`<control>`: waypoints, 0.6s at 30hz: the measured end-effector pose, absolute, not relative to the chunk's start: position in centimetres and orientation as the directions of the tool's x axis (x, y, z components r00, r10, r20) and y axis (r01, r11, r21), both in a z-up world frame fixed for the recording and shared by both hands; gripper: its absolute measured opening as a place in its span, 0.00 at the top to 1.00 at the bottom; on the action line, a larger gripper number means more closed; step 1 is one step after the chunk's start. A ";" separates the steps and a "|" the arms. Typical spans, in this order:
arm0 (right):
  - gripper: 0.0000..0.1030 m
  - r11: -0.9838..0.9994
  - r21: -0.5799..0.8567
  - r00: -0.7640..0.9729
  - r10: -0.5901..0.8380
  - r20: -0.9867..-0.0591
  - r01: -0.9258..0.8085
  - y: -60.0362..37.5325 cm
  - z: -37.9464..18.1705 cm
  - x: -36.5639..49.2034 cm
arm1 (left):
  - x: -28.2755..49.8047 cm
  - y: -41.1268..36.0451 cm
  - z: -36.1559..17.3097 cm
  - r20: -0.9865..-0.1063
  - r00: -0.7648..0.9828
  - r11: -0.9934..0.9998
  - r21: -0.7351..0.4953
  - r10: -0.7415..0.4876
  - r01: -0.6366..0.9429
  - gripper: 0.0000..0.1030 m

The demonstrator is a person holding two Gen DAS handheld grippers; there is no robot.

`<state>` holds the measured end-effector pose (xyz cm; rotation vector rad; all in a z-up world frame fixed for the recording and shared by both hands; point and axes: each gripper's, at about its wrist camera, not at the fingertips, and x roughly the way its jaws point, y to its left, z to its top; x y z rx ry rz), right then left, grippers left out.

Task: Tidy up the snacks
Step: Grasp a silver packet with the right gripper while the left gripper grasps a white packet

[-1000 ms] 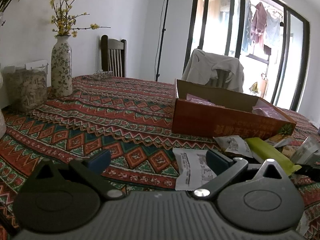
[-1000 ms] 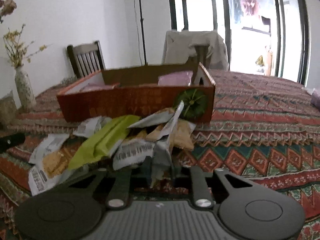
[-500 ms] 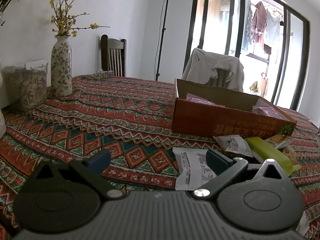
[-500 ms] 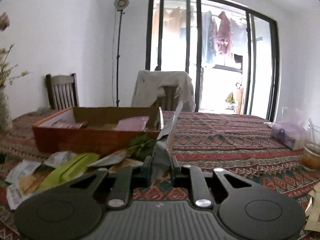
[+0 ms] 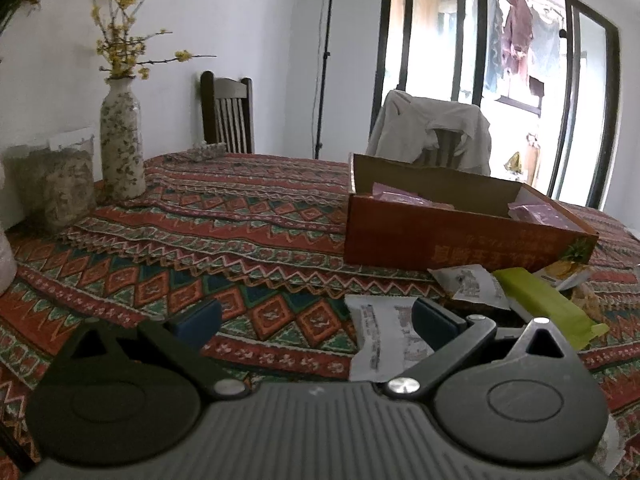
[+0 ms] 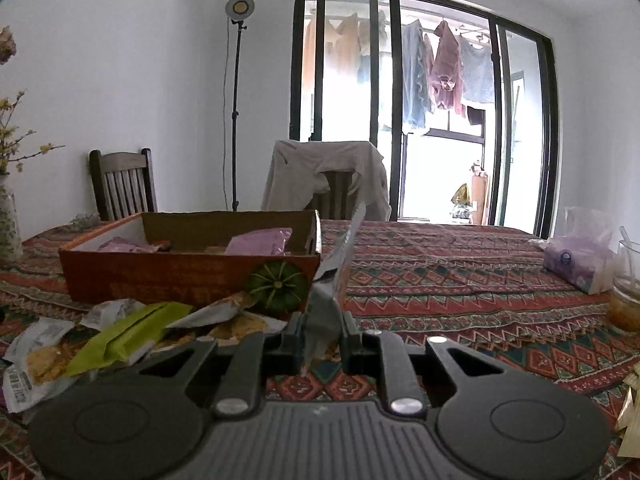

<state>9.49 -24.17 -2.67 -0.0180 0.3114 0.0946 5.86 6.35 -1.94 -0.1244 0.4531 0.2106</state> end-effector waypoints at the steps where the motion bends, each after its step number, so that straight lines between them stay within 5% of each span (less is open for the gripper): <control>1: 0.83 0.995 -0.004 0.948 0.091 -0.305 -0.097 -24.2 -2.7 9.4 | 6.1 6.3 -1.7 -0.454 0.875 0.971 -0.081 0.165 -0.225 0.00; 18: 0.83 0.995 -0.005 0.948 0.092 -0.304 -0.098 -24.2 -2.7 9.2 | 12.9 2.9 -3.6 -0.672 0.720 0.979 0.039 0.174 -0.199 0.00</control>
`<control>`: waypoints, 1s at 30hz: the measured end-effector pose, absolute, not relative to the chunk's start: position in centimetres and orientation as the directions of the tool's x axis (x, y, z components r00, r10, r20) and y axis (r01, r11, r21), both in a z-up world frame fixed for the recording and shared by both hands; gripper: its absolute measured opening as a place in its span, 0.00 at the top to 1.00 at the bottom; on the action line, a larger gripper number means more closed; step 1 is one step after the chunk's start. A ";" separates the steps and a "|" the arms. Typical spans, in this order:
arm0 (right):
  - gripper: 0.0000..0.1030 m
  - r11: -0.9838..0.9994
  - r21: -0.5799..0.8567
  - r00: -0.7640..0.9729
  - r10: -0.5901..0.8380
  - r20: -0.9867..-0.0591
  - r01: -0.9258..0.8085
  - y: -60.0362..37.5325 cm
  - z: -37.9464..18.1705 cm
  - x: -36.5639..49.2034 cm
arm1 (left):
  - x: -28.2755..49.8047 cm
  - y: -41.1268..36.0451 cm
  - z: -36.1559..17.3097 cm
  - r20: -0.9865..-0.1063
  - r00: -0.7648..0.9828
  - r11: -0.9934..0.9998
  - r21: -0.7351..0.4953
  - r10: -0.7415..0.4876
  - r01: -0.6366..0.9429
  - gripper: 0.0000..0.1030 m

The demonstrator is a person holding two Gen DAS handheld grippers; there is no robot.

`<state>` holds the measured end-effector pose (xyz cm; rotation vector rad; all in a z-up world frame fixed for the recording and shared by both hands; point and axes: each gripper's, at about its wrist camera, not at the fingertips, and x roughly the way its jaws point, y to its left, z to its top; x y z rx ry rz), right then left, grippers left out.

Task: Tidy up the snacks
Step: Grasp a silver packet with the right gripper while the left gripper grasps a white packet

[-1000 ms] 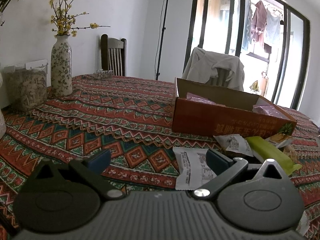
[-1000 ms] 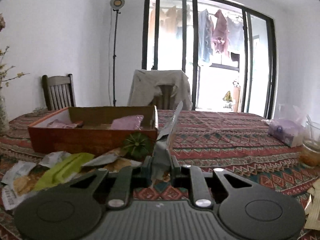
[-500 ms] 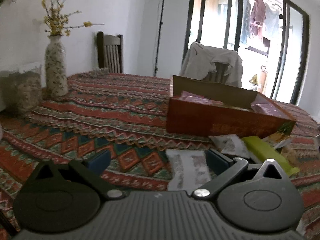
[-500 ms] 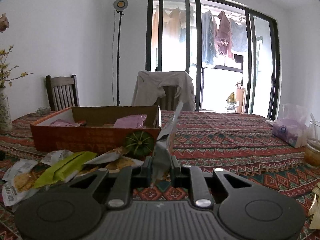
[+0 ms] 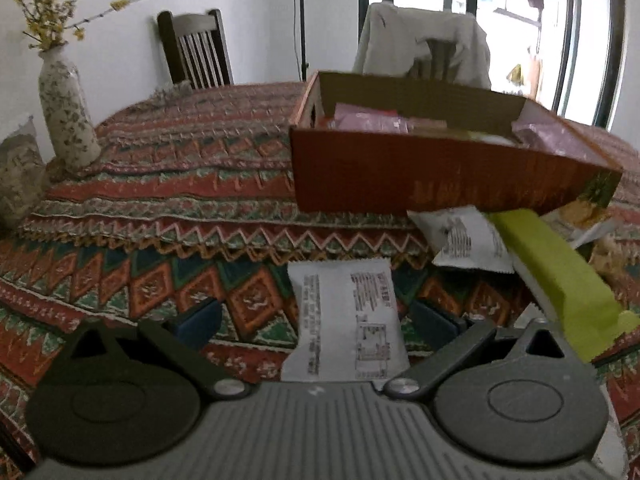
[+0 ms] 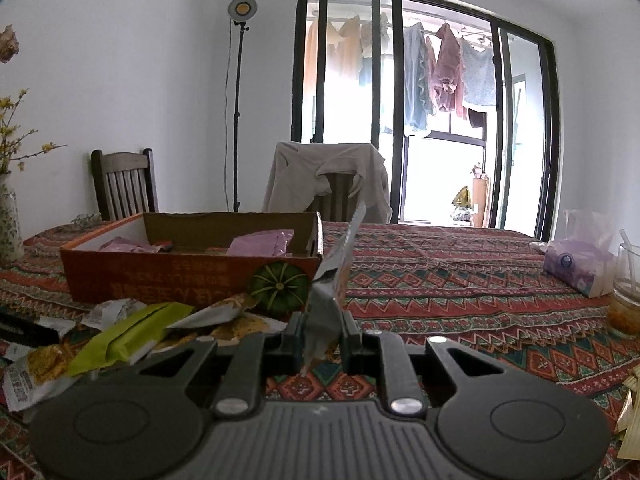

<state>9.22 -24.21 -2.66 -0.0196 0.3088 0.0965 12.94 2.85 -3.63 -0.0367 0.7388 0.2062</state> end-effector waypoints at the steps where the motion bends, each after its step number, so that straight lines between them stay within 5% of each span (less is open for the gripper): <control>1: 0.83 0.995 -0.002 0.948 0.094 -0.304 -0.099 -24.2 -2.7 9.2 | 13.3 2.9 -3.8 -0.681 0.710 0.978 0.044 0.178 -0.203 0.00; 18: 0.83 0.994 0.018 0.947 0.107 -0.303 -0.107 -24.6 -2.7 9.4 | 13.4 3.5 -4.1 -0.678 0.720 0.981 0.016 0.151 -0.191 0.02; 20: 0.83 0.994 0.018 0.947 0.107 -0.303 -0.106 -24.7 -2.7 9.4 | 13.2 3.4 -4.0 -0.669 0.730 0.984 0.015 0.141 -0.176 0.09; 25: 0.83 0.994 0.014 0.948 0.106 -0.301 -0.106 -24.6 -2.7 9.3 | 12.3 3.2 -3.6 -0.644 0.753 0.986 0.016 0.136 -0.164 0.48; 30: 0.83 0.994 0.010 0.949 0.104 -0.299 -0.106 -24.5 -2.7 9.3 | 11.7 3.5 -3.4 -0.626 0.767 0.984 0.002 0.140 -0.178 0.55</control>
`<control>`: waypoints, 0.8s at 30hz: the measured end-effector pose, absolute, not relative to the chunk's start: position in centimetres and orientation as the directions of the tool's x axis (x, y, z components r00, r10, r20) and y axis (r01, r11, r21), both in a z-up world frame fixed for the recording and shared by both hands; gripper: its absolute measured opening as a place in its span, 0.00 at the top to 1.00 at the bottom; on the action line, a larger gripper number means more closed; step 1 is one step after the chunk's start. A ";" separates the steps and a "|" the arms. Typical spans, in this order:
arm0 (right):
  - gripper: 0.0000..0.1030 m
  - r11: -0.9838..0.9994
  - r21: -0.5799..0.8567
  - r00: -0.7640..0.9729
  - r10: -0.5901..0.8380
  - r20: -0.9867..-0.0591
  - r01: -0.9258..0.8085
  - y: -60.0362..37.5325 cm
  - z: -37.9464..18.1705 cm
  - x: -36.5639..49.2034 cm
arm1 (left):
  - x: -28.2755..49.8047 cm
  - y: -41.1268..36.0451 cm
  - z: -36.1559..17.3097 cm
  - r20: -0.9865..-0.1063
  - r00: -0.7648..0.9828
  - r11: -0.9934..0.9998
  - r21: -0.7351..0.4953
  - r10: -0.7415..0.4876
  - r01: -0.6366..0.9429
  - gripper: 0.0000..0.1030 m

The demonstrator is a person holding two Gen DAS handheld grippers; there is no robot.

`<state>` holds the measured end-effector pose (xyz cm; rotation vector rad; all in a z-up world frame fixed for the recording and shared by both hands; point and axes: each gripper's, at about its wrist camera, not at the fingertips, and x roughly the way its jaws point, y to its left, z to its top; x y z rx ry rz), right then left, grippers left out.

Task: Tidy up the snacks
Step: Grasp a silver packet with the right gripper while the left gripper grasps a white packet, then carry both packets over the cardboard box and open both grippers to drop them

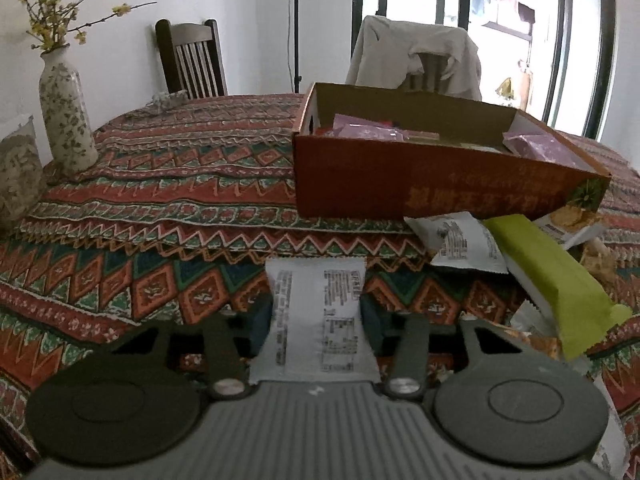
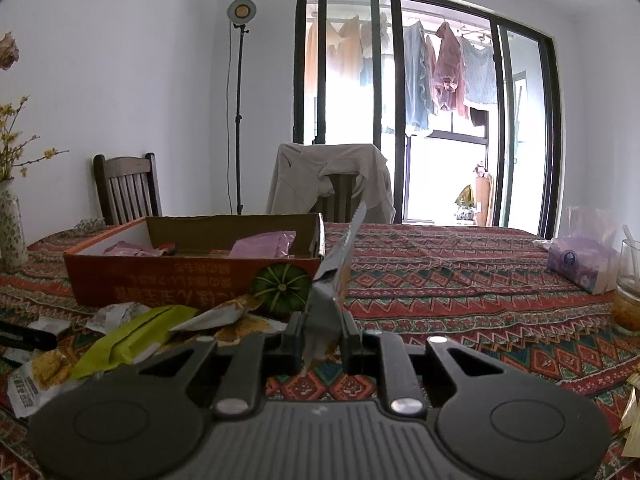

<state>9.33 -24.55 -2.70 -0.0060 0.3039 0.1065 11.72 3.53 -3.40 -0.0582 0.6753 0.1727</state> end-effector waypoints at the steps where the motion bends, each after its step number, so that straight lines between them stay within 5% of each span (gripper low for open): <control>1: 0.83 0.994 0.009 0.949 0.103 -0.298 -0.105 -24.6 -2.7 9.3 | 11.7 3.6 -3.4 -0.623 0.770 0.984 -0.002 0.140 -0.180 0.55; 15: 0.83 0.991 -0.051 0.962 0.103 -0.254 -0.120 -23.5 -2.4 8.4 | 10.3 3.1 0.4 -0.478 0.872 0.990 -0.034 0.104 -0.137 0.56; 24: 0.83 0.983 -0.111 0.982 0.128 -0.137 -0.144 -22.0 2.0 9.5 | 12.3 1.6 3.8 -0.388 0.920 0.996 -0.044 0.050 -0.073 0.56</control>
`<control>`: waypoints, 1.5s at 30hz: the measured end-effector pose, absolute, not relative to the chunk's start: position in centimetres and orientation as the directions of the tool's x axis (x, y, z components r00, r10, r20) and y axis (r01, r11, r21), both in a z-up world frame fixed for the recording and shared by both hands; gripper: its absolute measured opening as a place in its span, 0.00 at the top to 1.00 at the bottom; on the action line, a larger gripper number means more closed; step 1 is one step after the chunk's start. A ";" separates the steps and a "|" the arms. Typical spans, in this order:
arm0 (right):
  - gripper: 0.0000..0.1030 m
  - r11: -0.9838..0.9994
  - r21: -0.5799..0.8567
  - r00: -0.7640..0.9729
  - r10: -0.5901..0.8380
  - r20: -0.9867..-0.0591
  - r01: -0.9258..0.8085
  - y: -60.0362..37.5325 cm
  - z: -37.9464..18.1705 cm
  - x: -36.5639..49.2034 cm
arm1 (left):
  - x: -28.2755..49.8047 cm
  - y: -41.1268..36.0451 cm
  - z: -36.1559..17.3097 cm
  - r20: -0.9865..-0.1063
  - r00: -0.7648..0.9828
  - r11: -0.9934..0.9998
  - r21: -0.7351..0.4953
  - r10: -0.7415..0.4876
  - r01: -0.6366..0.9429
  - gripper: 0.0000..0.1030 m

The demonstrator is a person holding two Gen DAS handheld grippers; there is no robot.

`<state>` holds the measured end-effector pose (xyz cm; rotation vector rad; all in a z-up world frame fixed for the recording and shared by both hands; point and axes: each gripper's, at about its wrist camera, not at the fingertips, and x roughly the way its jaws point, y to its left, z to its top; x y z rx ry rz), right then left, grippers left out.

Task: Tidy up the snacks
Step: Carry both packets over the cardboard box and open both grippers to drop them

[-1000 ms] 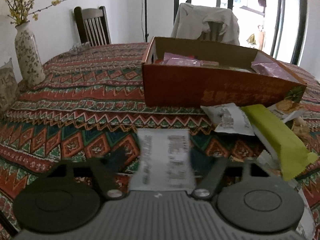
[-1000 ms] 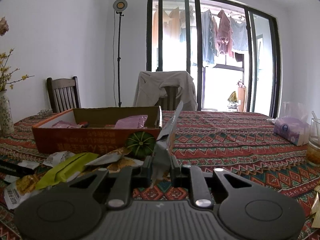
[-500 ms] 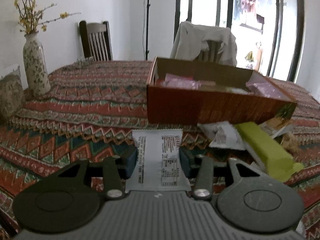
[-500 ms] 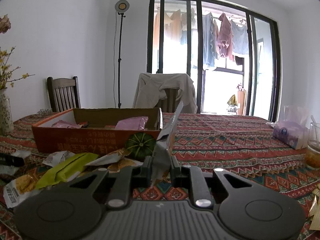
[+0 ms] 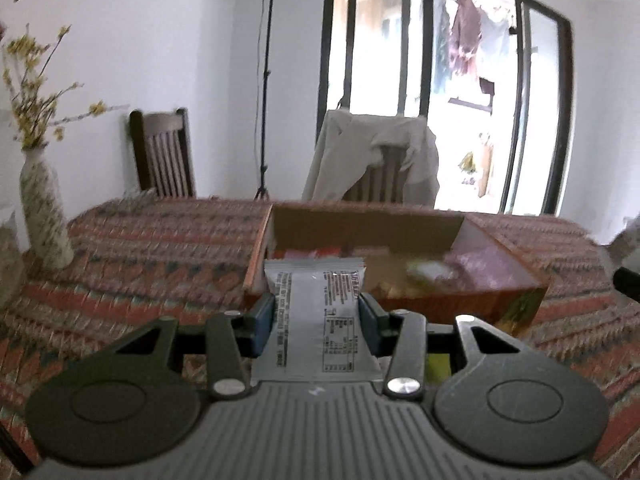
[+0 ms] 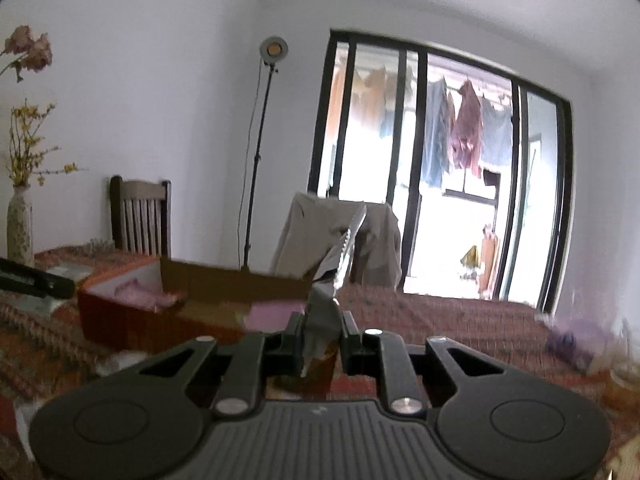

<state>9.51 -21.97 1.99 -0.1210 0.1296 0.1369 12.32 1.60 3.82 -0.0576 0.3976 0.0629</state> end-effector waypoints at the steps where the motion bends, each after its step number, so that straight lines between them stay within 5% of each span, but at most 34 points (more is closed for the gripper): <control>1: 0.83 0.982 -0.112 0.982 0.135 -0.128 -0.150 -21.8 2.4 9.9 | 12.7 1.4 4.3 -0.377 0.925 0.997 -0.045 0.045 -0.067 0.56; 21: 0.83 0.974 0.015 0.965 0.228 -0.127 -0.228 -19.3 2.9 22.3 | 22.9 2.0 4.7 -0.295 0.950 0.983 -0.119 0.103 -0.143 0.56; 33: 0.83 0.945 -0.042 0.924 0.308 -0.227 -0.325 -16.5 0.4 23.5 | 23.9 1.4 2.2 -0.335 0.939 0.993 -0.064 0.076 -0.103 0.55; 35: 0.82 0.946 -0.044 0.923 0.301 -0.239 -0.320 -16.4 0.3 23.7 | 23.8 1.4 2.1 -0.335 0.940 0.993 -0.075 0.065 -0.096 0.46; 37: 0.81 0.948 -0.051 0.926 0.294 -0.237 -0.314 -16.4 0.2 23.5 | 23.5 1.6 1.9 -0.333 0.941 0.992 -0.086 0.061 -0.094 0.26; 40: 0.48 0.949 -0.050 0.928 0.293 -0.229 -0.312 -16.7 0.3 23.2 | 22.9 1.9 2.1 -0.303 0.950 0.989 -0.096 0.075 -0.109 0.01; 42: 0.09 0.951 -0.048 0.935 0.290 -0.205 -0.305 -16.9 0.5 22.8 | 22.1 2.1 2.3 -0.274 0.958 0.986 -0.113 0.089 -0.124 0.00; 45: 0.00 0.954 -0.043 0.940 0.283 -0.192 -0.296 -17.4 0.9 22.1 | 22.0 2.1 2.3 -0.269 0.960 0.986 -0.119 0.079 -0.114 0.00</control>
